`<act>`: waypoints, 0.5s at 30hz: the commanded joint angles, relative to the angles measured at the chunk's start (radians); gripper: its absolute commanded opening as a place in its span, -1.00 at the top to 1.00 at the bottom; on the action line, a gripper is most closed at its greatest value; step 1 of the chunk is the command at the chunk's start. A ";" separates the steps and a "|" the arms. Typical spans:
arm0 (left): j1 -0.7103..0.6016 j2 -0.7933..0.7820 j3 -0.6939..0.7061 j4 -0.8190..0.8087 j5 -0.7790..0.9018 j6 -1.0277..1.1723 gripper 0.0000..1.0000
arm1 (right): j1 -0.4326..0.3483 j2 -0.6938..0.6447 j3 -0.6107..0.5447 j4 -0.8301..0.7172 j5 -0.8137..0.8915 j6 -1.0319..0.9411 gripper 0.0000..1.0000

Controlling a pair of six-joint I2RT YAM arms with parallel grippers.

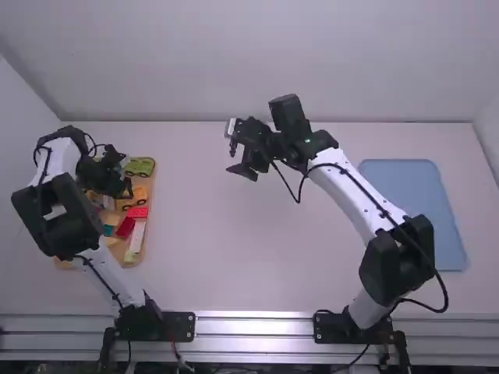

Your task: Assemble lego blocks to make yellow taxi

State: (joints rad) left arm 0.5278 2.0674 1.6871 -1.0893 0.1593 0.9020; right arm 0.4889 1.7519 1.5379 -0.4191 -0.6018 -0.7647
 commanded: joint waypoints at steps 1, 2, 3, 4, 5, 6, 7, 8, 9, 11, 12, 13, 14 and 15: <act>-0.010 0.006 -0.006 -0.006 0.007 0.235 -1.00 | -0.013 0.010 0.032 0.000 0.026 0.004 -0.97; -0.011 0.006 -0.008 0.003 -0.016 0.249 -0.98 | -0.021 0.010 0.032 0.000 0.027 0.004 -0.98; -0.014 0.006 -0.008 0.009 -0.027 0.259 -0.98 | -0.027 0.010 0.032 0.000 0.026 0.004 -0.98; -0.014 0.006 -0.008 0.009 -0.027 0.259 -0.98 | -0.027 0.010 0.032 0.000 0.026 0.004 -0.98; -0.013 0.006 -0.008 0.011 -0.038 0.284 -0.98 | -0.034 0.010 0.032 0.003 0.023 0.005 -0.98; -0.010 0.006 -0.008 0.008 -0.048 0.320 -0.98 | -0.045 0.010 0.032 0.007 0.019 0.005 -0.98; -0.012 0.006 -0.009 0.005 -0.050 0.346 -0.98 | -0.052 0.010 0.032 0.011 0.019 0.010 -0.98; -0.013 0.006 -0.010 0.008 -0.052 0.361 -0.98 | -0.058 0.010 0.032 0.019 0.020 0.026 -0.98; -0.013 0.006 -0.015 0.015 -0.051 0.380 -0.98 | -0.064 0.010 0.032 0.027 0.019 0.043 -0.98; -0.010 0.006 -0.027 0.043 -0.051 0.389 -0.98 | -0.072 0.010 0.032 0.039 0.019 0.070 -0.98; -0.013 0.006 -0.041 0.072 -0.055 0.389 -0.98 | -0.079 0.010 0.032 0.049 0.020 0.090 -0.98; -0.013 0.006 -0.053 0.095 -0.056 0.389 -0.98 | -0.083 0.010 0.032 0.049 0.019 0.095 -0.98; -0.010 0.006 -0.071 0.124 -0.059 0.389 -0.98 | -0.088 0.010 0.032 0.053 0.019 0.106 -0.98; -0.010 0.006 -0.076 0.130 -0.060 0.389 -0.98 | -0.089 0.010 0.032 0.055 0.020 0.108 -0.97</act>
State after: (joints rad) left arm 0.5209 2.0674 1.6409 -0.9596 0.1036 1.2556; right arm 0.4049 1.7519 1.5379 -0.3687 -0.5793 -0.6971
